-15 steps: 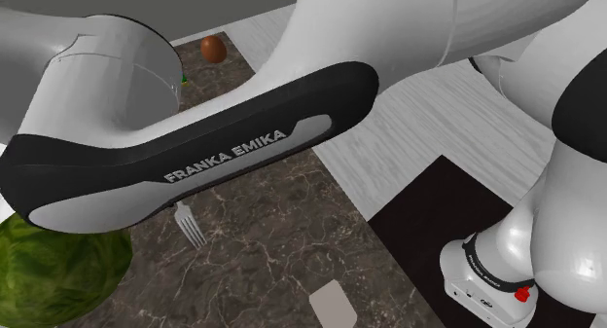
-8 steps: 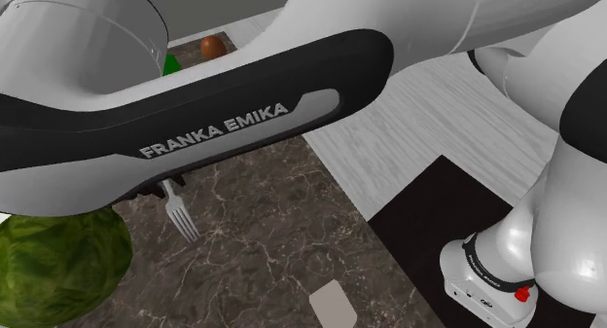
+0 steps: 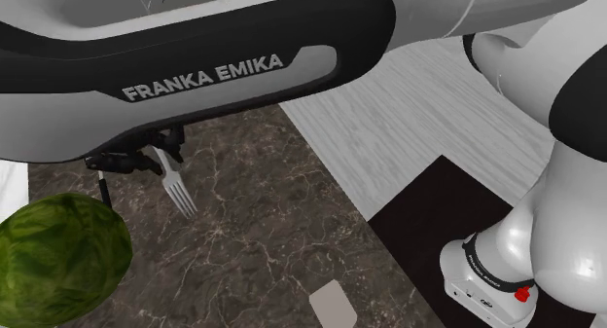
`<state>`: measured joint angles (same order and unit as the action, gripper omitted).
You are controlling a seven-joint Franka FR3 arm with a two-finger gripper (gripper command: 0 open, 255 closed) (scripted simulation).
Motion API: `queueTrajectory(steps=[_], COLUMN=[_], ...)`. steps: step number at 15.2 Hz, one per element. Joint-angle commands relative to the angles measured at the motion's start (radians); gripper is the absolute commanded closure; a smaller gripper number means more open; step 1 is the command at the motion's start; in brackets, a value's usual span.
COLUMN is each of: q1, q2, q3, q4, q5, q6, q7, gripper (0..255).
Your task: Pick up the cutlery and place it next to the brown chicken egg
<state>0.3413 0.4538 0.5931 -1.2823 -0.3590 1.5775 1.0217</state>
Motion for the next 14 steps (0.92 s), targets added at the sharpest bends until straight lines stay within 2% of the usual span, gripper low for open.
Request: queueTrajectory(steps=[1,8,14], q1=[-0.033,-0.118,-0.164], q2=[-0.006,0.036,0.121], q3=[-0.009,-0.05,-0.09], q4=[-0.011,0.059,0.199], q5=[0.003,-0.011,-0.037], q6=[0.012,0.006,-0.028], q7=[-0.038,-0.178,-0.298], gripper=[255,255,255])
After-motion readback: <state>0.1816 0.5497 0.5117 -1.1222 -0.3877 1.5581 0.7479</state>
